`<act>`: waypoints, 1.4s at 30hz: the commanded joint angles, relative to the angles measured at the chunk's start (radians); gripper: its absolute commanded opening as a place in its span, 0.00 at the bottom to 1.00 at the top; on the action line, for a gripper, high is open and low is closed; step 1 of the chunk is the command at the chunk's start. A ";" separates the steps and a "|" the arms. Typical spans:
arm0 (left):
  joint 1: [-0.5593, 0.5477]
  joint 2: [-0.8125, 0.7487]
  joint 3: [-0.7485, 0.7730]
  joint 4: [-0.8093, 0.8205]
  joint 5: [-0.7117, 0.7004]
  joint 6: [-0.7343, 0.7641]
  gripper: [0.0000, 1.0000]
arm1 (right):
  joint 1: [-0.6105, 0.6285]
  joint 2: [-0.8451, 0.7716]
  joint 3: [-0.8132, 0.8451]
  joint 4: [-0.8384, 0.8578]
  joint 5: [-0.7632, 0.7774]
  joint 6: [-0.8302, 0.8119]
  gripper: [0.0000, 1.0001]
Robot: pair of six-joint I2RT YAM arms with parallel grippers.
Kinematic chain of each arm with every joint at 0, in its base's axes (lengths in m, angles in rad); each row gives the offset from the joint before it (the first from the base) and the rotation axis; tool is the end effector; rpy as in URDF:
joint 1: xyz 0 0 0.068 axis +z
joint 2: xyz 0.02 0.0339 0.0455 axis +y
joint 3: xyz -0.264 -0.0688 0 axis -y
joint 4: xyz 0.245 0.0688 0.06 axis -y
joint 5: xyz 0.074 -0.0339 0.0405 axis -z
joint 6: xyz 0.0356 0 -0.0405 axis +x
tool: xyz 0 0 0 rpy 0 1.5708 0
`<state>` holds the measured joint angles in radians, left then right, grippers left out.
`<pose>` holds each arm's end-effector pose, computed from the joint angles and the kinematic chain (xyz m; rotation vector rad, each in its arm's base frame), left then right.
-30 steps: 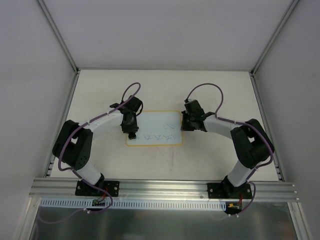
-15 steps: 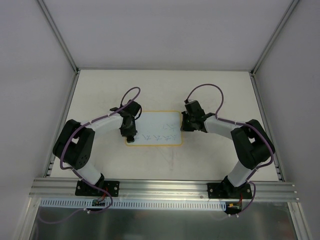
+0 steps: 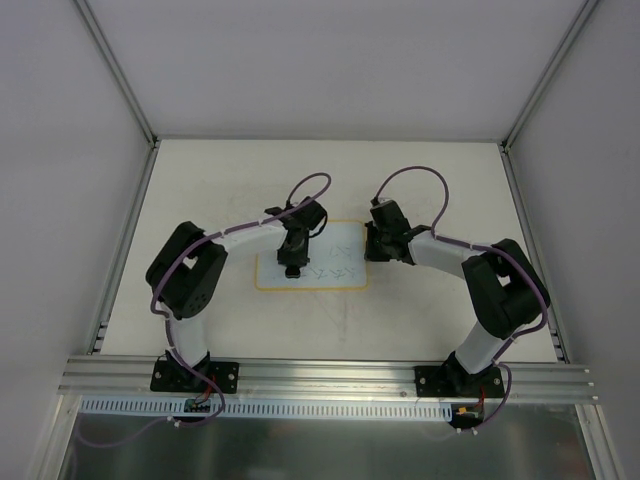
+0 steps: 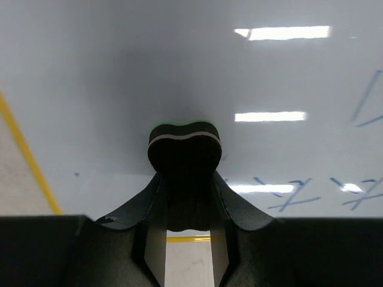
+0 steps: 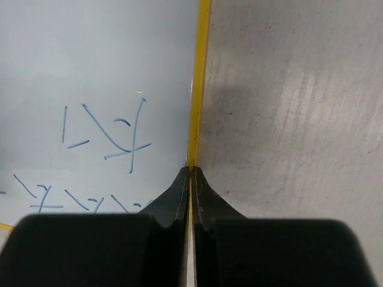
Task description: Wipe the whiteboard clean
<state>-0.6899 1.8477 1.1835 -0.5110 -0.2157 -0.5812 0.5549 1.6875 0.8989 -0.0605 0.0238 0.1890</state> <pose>0.2856 -0.2258 0.1633 0.0880 2.6954 -0.0859 0.2881 0.1776 0.1619 -0.4337 2.4046 0.3080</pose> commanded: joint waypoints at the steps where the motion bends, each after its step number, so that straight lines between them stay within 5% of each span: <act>1: -0.112 0.191 0.036 0.086 0.246 -0.052 0.00 | 0.054 0.028 -0.009 -0.073 -0.065 0.006 0.00; 9: -0.143 0.199 0.159 0.011 0.199 -0.025 0.00 | 0.056 0.021 -0.011 -0.085 -0.047 0.004 0.00; 22: 0.148 -0.160 -0.125 0.040 0.075 0.050 0.00 | 0.054 0.034 -0.008 -0.082 -0.048 -0.016 0.00; 29: 0.272 -0.229 -0.243 0.083 0.088 0.086 0.00 | 0.056 0.035 -0.009 -0.081 -0.053 -0.019 0.00; 42: 0.339 -0.266 -0.341 0.109 0.108 0.132 0.00 | 0.056 0.038 -0.015 -0.079 -0.056 -0.019 0.00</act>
<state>-0.3775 1.5875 0.8879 -0.3641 -0.0887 -0.4873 0.6067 1.6920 0.9047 -0.0643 -0.0467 0.1806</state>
